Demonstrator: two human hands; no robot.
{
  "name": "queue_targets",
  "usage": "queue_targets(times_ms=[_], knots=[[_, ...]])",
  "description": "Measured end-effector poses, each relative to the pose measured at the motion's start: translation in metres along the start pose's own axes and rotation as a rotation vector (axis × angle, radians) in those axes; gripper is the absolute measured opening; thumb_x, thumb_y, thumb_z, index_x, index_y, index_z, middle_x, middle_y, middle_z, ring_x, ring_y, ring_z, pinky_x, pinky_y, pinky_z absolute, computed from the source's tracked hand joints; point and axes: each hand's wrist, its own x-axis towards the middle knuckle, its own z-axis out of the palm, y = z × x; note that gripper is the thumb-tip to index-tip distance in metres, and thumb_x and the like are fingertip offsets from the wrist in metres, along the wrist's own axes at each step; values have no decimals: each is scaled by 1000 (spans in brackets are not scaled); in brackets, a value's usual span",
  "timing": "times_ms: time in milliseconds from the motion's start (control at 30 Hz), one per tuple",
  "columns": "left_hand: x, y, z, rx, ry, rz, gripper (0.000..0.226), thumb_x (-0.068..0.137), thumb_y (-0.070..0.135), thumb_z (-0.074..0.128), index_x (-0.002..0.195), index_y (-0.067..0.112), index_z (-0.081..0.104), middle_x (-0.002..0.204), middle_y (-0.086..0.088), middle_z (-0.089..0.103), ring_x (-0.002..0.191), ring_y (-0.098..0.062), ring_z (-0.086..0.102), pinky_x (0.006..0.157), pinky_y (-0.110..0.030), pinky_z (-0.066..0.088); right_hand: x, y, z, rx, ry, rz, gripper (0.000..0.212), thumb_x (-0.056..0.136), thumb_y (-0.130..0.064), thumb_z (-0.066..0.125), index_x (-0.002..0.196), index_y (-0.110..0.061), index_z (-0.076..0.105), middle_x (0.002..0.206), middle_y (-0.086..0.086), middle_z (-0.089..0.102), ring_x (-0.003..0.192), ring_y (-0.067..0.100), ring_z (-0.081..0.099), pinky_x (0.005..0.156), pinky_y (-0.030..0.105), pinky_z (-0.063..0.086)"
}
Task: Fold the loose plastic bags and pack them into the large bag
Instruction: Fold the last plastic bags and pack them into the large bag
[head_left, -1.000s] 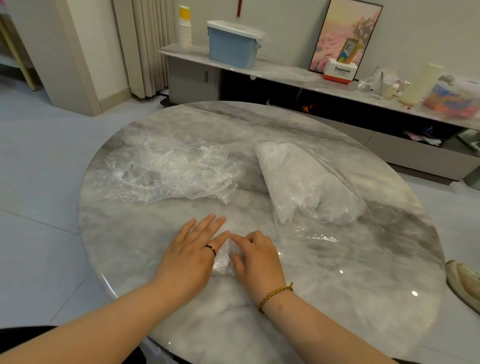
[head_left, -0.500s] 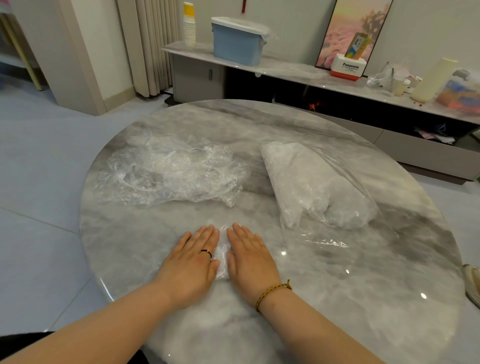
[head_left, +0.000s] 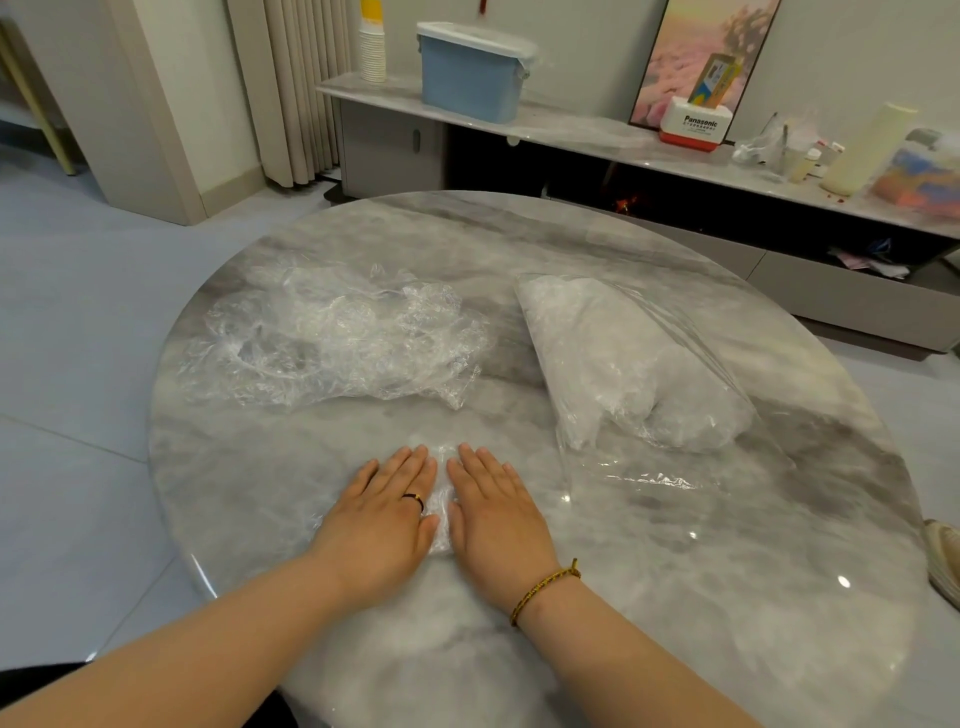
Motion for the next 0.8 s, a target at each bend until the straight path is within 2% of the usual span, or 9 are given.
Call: queue_targets(times_ms=[100,200,333,500,567,633,700,767,800], knots=[[3,1,-12,-92,-47,-91,76,85,59,13,148,18,0,156,4,1,143,-10,2,113,-22,3,-5,4,-3,163,46,16,56,78,-31,33,121,-7,60,133,10,54,123,21,51,106,29,31],[6,-3,-22,-309,40,-210,79,86,43,56,146,16,14,149,2,28,137,-15,24,108,-22,19,-6,9,-9,247,64,36,57,92,-32,38,145,-17,24,151,-1,23,140,12,18,113,19,7],[9,-7,-22,-337,21,-333,57,85,38,61,134,20,39,123,6,54,121,-14,45,98,-23,30,-5,12,-16,399,109,102,55,93,-18,49,143,-19,25,144,-4,32,133,12,27,107,15,15],[8,-4,-30,-293,-44,-330,35,87,40,57,119,25,52,106,9,58,118,-14,44,95,-23,26,-6,12,-25,743,91,246,52,92,-16,54,139,-12,32,141,0,36,117,11,44,85,6,30],[6,-3,-32,-431,19,-343,11,85,33,61,91,26,57,84,11,51,101,-17,48,81,-20,29,-7,12,-30,817,76,315,53,91,-22,55,139,-13,33,140,-1,38,111,11,47,82,8,32],[4,-2,-33,-692,69,-312,30,81,20,68,63,23,44,67,9,41,77,-16,45,61,-19,30,-8,12,-37,878,36,365,54,90,-28,57,137,-12,35,137,-1,40,119,14,45,89,14,33],[4,-2,-35,-872,97,-271,34,79,11,69,59,17,43,63,4,43,63,-13,44,54,-15,32,-9,10,-43,950,-27,378,43,88,-29,60,124,-10,47,125,-1,49,111,11,49,88,15,36],[4,2,-41,-969,102,-228,27,78,6,69,63,15,49,63,2,50,57,-7,48,52,-10,37,-10,8,-51,1032,-70,343,10,87,-24,61,91,-16,56,98,-5,58,85,4,55,73,11,43],[4,6,-44,-1026,107,-211,26,78,3,69,66,17,50,63,4,53,56,-3,52,52,-7,39,-10,9,-53,1083,-81,318,9,88,-18,61,81,-19,55,87,-5,59,73,0,55,64,9,44]])
